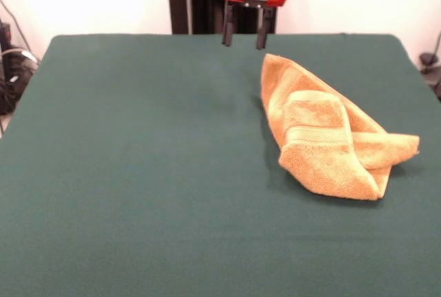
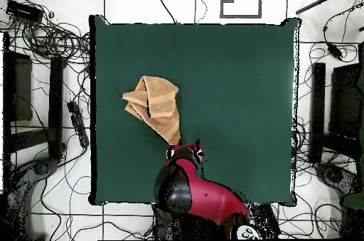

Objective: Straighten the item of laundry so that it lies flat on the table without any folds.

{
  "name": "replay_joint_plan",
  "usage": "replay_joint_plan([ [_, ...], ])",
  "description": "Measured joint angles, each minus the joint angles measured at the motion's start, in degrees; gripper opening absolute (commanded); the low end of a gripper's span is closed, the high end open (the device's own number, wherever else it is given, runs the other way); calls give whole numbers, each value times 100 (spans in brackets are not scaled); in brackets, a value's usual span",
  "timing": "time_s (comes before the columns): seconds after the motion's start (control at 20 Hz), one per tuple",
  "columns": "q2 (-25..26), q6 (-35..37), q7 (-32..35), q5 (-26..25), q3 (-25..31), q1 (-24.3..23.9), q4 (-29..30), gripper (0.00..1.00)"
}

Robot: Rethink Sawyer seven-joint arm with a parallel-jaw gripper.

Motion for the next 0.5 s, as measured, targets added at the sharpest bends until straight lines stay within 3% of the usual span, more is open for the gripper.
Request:
replay_joint_plan([
  [0.5,-191,286,0,-199,-125,-144,1,100],
])
